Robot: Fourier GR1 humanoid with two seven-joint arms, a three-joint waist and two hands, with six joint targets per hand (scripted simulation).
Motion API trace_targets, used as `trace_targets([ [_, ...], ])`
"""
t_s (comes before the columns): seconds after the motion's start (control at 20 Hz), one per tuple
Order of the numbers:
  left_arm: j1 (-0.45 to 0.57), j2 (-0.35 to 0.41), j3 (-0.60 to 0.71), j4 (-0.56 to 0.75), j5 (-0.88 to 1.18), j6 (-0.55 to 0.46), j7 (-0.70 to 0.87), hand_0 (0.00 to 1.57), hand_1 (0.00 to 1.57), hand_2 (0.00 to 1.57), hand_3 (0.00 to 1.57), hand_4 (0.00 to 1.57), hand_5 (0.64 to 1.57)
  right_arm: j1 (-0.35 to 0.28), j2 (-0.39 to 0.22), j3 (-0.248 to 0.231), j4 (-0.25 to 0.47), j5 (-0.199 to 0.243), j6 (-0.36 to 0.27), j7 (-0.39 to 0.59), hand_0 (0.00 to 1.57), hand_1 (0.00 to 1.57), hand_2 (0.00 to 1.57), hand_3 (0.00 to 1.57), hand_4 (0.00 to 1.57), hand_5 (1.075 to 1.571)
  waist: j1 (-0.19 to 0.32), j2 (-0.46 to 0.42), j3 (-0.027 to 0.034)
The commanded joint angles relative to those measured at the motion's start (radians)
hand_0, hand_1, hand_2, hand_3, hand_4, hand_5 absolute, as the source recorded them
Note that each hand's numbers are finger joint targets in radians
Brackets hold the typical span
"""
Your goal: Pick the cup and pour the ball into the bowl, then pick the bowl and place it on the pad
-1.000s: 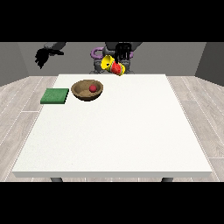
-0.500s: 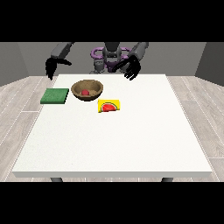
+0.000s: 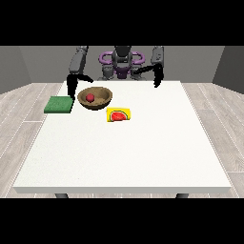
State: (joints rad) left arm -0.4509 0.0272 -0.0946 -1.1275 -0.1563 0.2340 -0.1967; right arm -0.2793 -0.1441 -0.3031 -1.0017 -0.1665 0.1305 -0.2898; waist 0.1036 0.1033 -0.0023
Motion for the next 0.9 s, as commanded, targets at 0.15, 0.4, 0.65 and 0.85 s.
trace_targets([
  [0.15,0.041,0.077,0.090,-0.039,0.069,-0.103,-0.073,0.00,0.00,0.00,0.00,0.00,1.565,-0.071,0.019,0.023,0.151,0.022,-0.039,-0.094,0.00,0.00,0.00,0.00,0.26,1.567,-0.019,0.012,0.0025],
  [0.4,0.063,0.056,0.078,-0.068,0.042,-0.082,-0.103,0.00,0.00,0.00,0.00,0.00,1.565,-0.129,-0.036,-0.010,0.289,0.003,-0.006,-0.155,0.00,0.00,0.00,0.00,0.19,1.561,-0.015,0.057,0.0026],
  [0.65,0.030,0.114,0.105,-0.137,0.059,-0.149,-0.061,0.00,0.00,0.00,0.00,0.00,1.566,-0.200,-0.054,-0.035,0.399,-0.012,-0.002,-0.243,0.00,0.00,0.00,0.00,0.10,1.563,0.015,0.102,0.0029],
  [0.85,0.074,0.105,0.095,-0.167,0.068,-0.174,-0.061,0.00,0.00,0.00,0.00,0.00,1.566,-0.223,-0.008,-0.026,0.445,-0.009,-0.060,-0.252,0.00,0.00,0.00,0.00,0.14,1.565,0.036,0.091,0.0028],
])
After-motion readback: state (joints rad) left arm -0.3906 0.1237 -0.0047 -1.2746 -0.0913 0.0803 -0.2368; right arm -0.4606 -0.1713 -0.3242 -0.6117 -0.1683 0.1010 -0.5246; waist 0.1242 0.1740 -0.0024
